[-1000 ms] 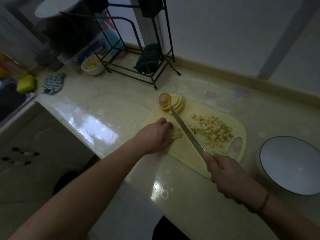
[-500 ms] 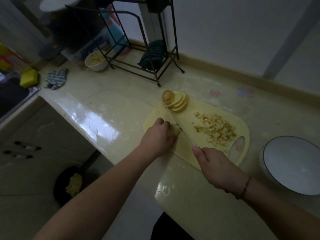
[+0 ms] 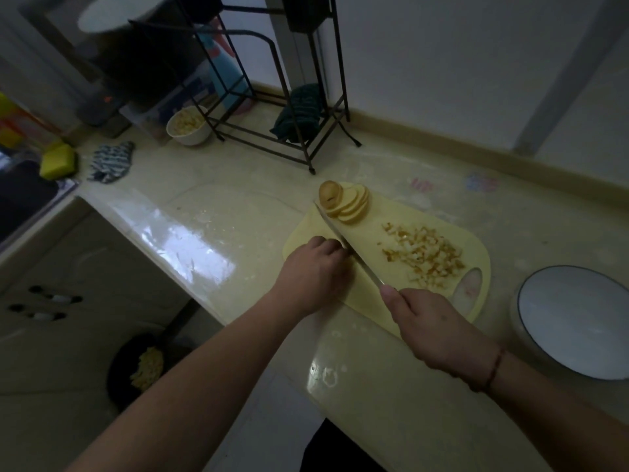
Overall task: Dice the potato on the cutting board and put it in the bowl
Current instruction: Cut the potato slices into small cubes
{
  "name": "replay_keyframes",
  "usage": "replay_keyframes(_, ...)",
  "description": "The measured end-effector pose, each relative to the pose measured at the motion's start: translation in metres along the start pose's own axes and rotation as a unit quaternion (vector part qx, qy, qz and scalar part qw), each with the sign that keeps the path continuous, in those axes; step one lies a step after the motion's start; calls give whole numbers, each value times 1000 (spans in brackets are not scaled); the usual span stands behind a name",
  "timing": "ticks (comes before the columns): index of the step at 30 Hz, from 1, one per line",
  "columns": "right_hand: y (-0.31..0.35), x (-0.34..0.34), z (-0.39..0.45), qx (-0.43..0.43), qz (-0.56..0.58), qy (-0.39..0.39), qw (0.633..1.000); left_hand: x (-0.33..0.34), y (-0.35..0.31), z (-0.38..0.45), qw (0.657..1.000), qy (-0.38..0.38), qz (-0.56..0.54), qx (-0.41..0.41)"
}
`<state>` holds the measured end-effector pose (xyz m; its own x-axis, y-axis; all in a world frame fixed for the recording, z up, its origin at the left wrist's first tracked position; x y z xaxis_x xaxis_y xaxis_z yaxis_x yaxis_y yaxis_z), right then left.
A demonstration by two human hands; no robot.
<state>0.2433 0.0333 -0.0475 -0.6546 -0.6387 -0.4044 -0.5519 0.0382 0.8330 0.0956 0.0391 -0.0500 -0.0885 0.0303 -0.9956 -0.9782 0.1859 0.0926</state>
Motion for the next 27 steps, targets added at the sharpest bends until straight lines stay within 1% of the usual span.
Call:
replay_keyframes(2, -2, 2, -1, 5, 6, 0, 1000, 2, -3, 0, 1000, -10, -10, 20)
replay_keyframes(6, -5, 4, -2, 7, 0, -3, 1000, 5, -3, -1, 999, -20, -17, 27)
replay_keyframes(11, -3, 4, -5, -11, -29, -8, 999, 10, -2, -1, 998, -38, -9, 41)
replay_keyframes(18, -1, 7, -7, -12, -25, -4, 1000, 12, -3, 3, 997, -47, -15, 53)
replay_keyframes(27, -4, 10, 9, 14, -28, 9, 999, 10, 0, 2, 992, -106, -45, 57)
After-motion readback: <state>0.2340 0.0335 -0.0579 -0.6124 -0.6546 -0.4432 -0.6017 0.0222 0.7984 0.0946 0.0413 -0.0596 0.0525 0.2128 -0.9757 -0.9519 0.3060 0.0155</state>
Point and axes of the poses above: each hand's wrist, its own z-axis towards the middle knuckle, its own x-axis out of the palm, y = z × x, the point moved 10 cm from there along z, towards the middle knuckle, and after that the axes turned 13 degrees about z, right-handed, at the moved point
